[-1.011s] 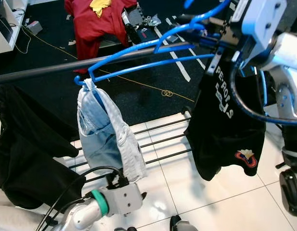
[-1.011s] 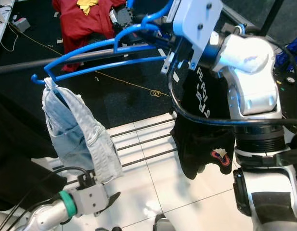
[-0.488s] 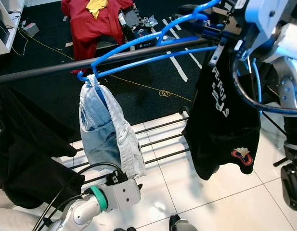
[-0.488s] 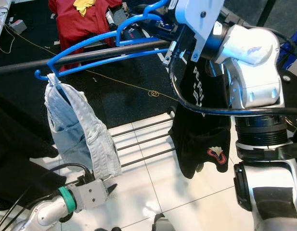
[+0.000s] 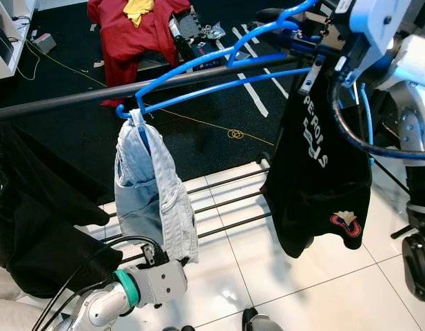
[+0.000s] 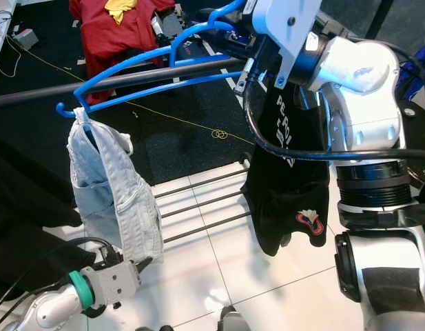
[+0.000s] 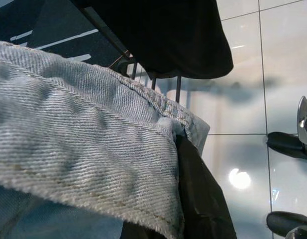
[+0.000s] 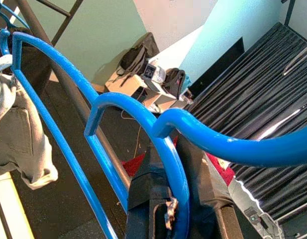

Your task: Hang hanger

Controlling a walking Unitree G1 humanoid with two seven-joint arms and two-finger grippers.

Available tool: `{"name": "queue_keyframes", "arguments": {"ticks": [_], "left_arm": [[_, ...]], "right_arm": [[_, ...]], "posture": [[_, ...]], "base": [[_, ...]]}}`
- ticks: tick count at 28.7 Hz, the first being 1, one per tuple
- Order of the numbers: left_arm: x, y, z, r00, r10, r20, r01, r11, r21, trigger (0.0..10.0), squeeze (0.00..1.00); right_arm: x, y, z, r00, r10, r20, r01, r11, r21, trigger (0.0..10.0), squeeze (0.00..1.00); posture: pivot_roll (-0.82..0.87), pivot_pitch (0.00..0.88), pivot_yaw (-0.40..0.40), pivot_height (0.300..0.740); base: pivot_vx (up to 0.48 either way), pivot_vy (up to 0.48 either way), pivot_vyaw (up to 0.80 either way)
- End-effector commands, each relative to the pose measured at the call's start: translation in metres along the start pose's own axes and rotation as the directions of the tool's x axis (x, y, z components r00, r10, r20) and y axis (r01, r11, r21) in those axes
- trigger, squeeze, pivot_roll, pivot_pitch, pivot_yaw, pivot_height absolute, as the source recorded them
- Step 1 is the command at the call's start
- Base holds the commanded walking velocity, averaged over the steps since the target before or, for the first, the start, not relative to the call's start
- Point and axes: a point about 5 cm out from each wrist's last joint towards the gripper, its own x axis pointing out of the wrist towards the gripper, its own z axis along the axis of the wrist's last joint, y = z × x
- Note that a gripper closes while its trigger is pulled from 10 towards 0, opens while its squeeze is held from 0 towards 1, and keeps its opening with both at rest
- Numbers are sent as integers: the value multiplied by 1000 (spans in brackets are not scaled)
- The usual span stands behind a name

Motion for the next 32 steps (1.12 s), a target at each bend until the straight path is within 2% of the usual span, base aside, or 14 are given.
{"name": "queue_keyframes", "arguments": {"ticks": [1,3,4,5,6,14,20,23,27,28,29,30,31,32], "left_arm": [[-7,-2,-3,1000,-13,-14,13,1000,-15,0,0],[-10,3,1,1000,-6,-11,5,999,-39,0,0],[-13,8,5,1000,-6,-6,6,998,-56,8941,0],[-15,11,8,1000,-8,-2,8,998,-66,8941,0],[-18,14,13,1000,-16,10,17,997,-75,10000,0],[-35,28,45,990,-109,84,119,985,-123,10000,0],[-40,37,62,988,-95,125,110,986,-127,10000,0],[-38,39,68,985,-109,131,123,987,-105,10000,0],[-36,40,70,986,-104,134,118,988,-101,10000,0],[-34,39,70,986,-112,124,121,990,-67,10000,0],[-34,39,70,986,-112,124,121,990,-67,10000,0],[-33,37,69,986,-122,113,126,992,-32,10000,0],[-33,37,69,986,-122,113,126,992,-32,10000,0],[-32,35,69,986,-129,105,131,991,-8,10000,0]], "right_arm": [[-1,-9,12,998,-34,53,36,999,-33,10000,0],[-1,-7,9,998,-41,44,42,999,-26,10000,0],[-1,-1,4,999,-41,32,41,999,-16,10000,0],[-2,3,0,999,-40,24,40,999,-9,10000,0],[-2,10,-6,999,-37,10,37,999,2,10000,0],[2,73,-57,984,-111,-141,134,977,165,10000,0],[0,94,-88,927,-243,-285,301,936,183,10000,0],[0,97,-106,842,-387,-375,486,847,218,10000,0],[2,97,-110,803,-438,-403,556,795,244,10000,0],[2,94,-114,756,-496,-427,631,727,272,10000,0],[2,94,-114,756,-496,-427,631,727,272,10000,0],[1,92,-117,710,-538,-454,689,663,291,10000,0],[1,92,-117,710,-538,-454,689,663,291,10000,0],[0,92,-119,675,-564,-475,727,617,301,10000,0]], "posture": [[-197,159,104,740],[-190,159,106,740],[-187,159,106,740],[-187,159,106,740],[-175,158,106,740],[-146,157,109,740],[-144,158,114,740],[-142,154,113,740],[-143,153,112,740],[-139,149,104,740],[-139,149,104,740],[-138,148,99,740],[-138,148,99,740],[-138,148,99,740]], "base": [[0,0,0],[0,0,0],[0,0,0],[0,0,0],[0,0,0],[0,0,0],[0,0,0],[0,0,0],[0,0,0],[0,0,0],[0,0,0],[0,0,0],[0,0,0],[0,0,0]]}}
